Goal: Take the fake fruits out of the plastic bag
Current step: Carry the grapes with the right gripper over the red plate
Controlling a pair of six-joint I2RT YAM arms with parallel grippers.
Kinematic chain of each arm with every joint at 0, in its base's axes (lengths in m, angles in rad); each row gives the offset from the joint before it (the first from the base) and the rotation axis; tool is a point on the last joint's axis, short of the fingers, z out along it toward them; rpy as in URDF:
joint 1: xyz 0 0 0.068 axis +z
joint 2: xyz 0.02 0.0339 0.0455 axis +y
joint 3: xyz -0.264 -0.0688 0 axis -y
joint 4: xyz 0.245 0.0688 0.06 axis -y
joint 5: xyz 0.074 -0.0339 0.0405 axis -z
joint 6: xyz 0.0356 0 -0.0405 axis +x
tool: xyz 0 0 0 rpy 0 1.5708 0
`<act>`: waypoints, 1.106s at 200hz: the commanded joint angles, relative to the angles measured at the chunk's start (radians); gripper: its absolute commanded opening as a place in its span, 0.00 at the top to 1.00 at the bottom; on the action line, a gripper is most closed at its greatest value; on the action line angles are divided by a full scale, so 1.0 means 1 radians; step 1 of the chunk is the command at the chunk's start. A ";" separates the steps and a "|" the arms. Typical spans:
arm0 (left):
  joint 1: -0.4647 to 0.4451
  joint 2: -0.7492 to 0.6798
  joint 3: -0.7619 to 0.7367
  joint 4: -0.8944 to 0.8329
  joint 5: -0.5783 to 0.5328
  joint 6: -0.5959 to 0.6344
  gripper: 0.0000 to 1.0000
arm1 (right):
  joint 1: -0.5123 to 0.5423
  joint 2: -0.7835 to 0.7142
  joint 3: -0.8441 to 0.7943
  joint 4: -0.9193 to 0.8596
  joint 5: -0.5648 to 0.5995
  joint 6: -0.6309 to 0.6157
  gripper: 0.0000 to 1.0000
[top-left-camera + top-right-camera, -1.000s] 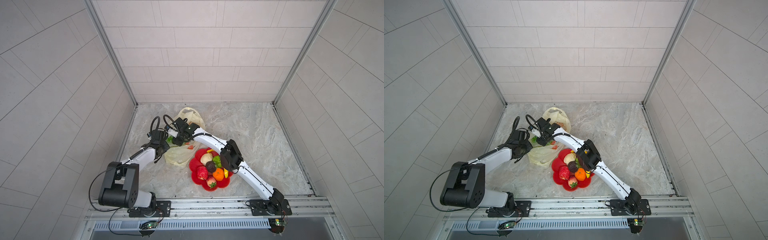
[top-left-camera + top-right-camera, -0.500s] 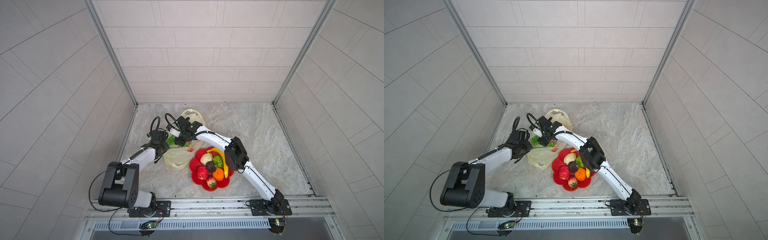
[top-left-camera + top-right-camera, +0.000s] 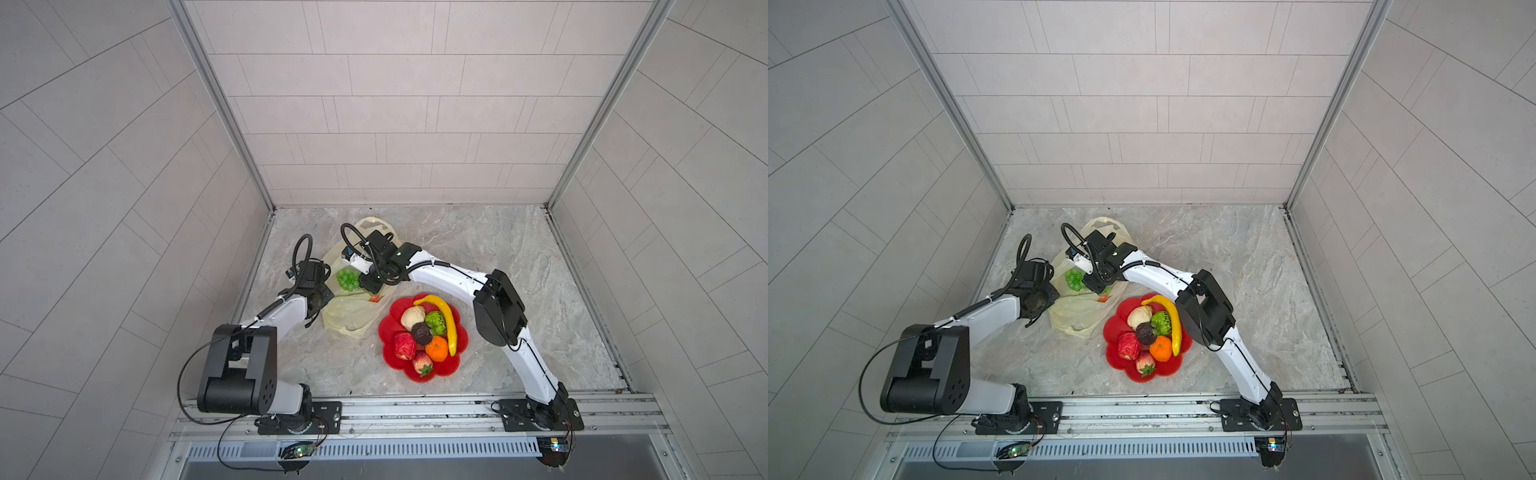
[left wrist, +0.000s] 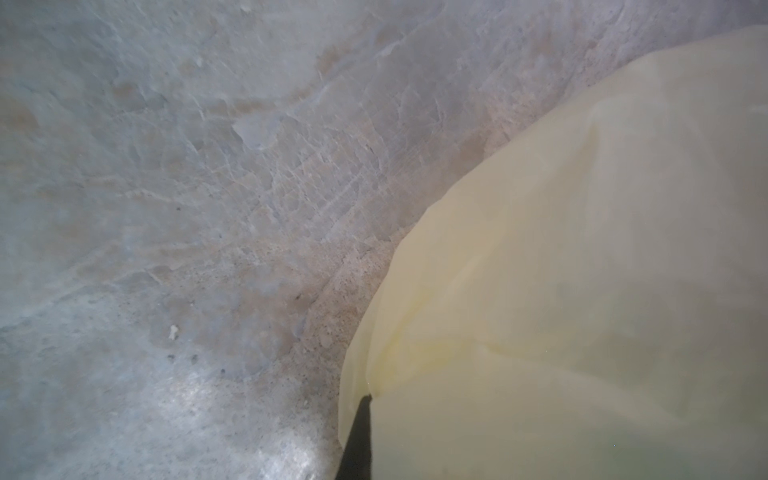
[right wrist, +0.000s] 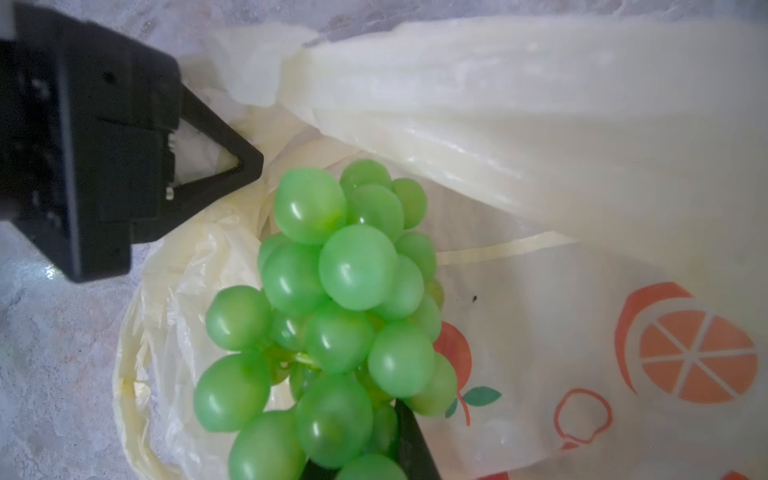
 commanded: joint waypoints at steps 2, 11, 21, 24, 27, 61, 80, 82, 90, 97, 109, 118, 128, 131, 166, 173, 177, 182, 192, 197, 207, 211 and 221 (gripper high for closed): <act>0.006 -0.014 -0.010 -0.024 -0.021 -0.011 1.00 | 0.003 -0.100 -0.059 0.072 -0.004 0.013 0.90; 0.005 -0.010 -0.009 -0.026 -0.024 -0.011 1.00 | 0.003 -0.126 -0.085 0.079 -0.001 0.025 0.91; 0.005 -0.009 -0.007 -0.030 -0.026 -0.012 1.00 | 0.003 -0.158 -0.111 0.085 0.007 0.046 0.92; 0.005 -0.008 -0.007 -0.031 -0.027 -0.012 1.00 | 0.003 -0.165 -0.117 0.085 0.008 0.053 0.92; 0.006 -0.007 -0.006 -0.032 -0.028 -0.012 1.00 | 0.003 -0.175 -0.123 0.082 0.011 0.061 0.92; 0.008 0.000 -0.004 -0.035 -0.023 -0.017 1.00 | 0.015 -0.298 -0.211 0.062 0.092 0.143 0.93; 0.008 0.005 -0.002 -0.033 -0.018 -0.017 1.00 | 0.024 -0.374 -0.278 0.054 0.145 0.197 0.93; 0.008 0.005 -0.003 -0.033 -0.017 -0.017 1.00 | 0.026 -0.382 -0.284 0.053 0.148 0.202 0.93; 0.008 0.007 -0.002 -0.032 -0.015 -0.017 1.00 | 0.031 -0.414 -0.314 0.047 0.170 0.222 0.93; 0.008 0.009 -0.002 -0.031 -0.011 -0.017 1.00 | 0.038 -0.445 -0.344 0.039 0.195 0.242 0.93; 0.008 0.013 -0.001 -0.030 -0.008 -0.017 1.00 | 0.048 -0.497 -0.391 0.023 0.218 0.261 0.93; 0.008 0.014 0.001 -0.029 -0.005 -0.017 1.00 | 0.054 -0.537 -0.427 0.008 0.217 0.259 0.92; 0.009 0.015 0.001 -0.027 0.001 -0.019 1.00 | 0.060 -0.578 -0.458 -0.020 0.208 0.248 0.92; 0.008 0.016 -0.001 -0.027 0.002 -0.018 1.00 | 0.062 -0.587 -0.465 -0.028 0.207 0.244 0.92; 0.008 0.015 0.000 -0.026 0.006 -0.018 1.00 | 0.081 -0.697 -0.550 -0.124 0.274 0.297 0.92; 0.008 0.017 0.001 -0.027 0.004 -0.018 1.00 | 0.086 -0.712 -0.560 -0.142 0.297 0.335 0.92; 0.008 0.017 0.001 -0.028 0.004 -0.018 1.00 | 0.091 -0.718 -0.566 -0.154 0.312 0.355 0.92; 0.008 0.017 0.001 -0.028 0.003 -0.018 1.00 | 0.099 -0.726 -0.572 -0.168 0.328 0.383 0.92; 0.008 0.018 0.001 -0.026 0.004 -0.018 1.00 | 0.122 -0.740 -0.582 -0.192 0.359 0.443 0.92; 0.008 0.019 0.000 -0.026 0.006 -0.018 1.00 | 0.141 -0.745 -0.586 -0.199 0.377 0.470 0.92; 0.008 0.022 0.001 -0.026 0.008 -0.020 1.00 | 0.179 -0.750 -0.590 -0.211 0.412 0.522 0.92; 0.008 0.023 0.000 -0.025 0.010 -0.020 1.00 | 0.193 -0.750 -0.589 -0.219 0.426 0.549 0.92; 0.008 0.025 0.002 -0.024 0.014 -0.021 1.00 | 0.222 -0.741 -0.583 -0.243 0.460 0.612 0.92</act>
